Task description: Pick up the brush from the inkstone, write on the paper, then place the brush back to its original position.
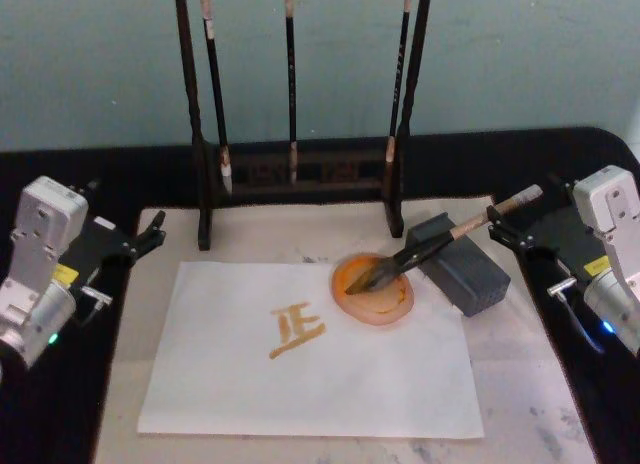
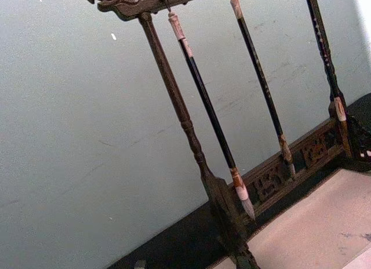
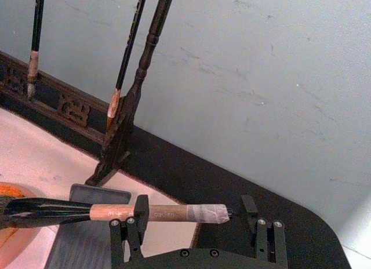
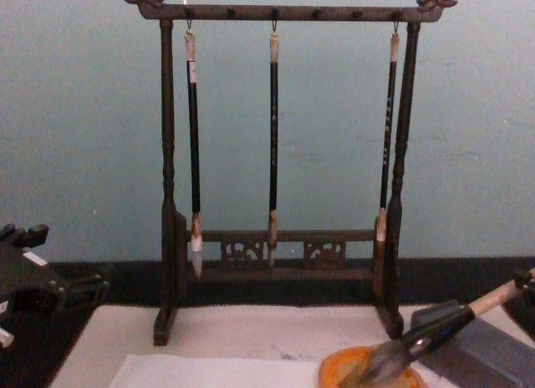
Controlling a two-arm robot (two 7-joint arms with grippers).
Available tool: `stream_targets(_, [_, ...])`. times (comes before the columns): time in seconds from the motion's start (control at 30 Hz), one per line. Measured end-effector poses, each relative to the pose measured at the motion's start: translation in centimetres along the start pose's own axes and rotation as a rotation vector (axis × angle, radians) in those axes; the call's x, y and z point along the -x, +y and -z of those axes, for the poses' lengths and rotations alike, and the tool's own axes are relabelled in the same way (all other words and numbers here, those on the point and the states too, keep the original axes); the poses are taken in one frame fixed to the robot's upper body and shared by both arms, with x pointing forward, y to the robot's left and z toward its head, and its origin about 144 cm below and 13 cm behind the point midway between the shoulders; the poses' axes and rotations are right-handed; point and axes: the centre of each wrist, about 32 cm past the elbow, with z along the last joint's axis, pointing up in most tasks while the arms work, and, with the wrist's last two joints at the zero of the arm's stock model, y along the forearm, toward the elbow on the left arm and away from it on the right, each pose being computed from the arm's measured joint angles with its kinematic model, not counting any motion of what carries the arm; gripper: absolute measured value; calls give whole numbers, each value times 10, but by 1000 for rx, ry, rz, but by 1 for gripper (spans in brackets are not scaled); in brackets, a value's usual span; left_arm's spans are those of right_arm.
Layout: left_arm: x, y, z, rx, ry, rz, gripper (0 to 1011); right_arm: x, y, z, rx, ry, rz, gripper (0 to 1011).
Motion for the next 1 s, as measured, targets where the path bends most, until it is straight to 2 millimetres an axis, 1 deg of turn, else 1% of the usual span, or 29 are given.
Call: stream_targets(1.0, [0, 0, 0, 0, 0, 0, 1010, 0, 0, 0, 0, 0, 0, 1000])
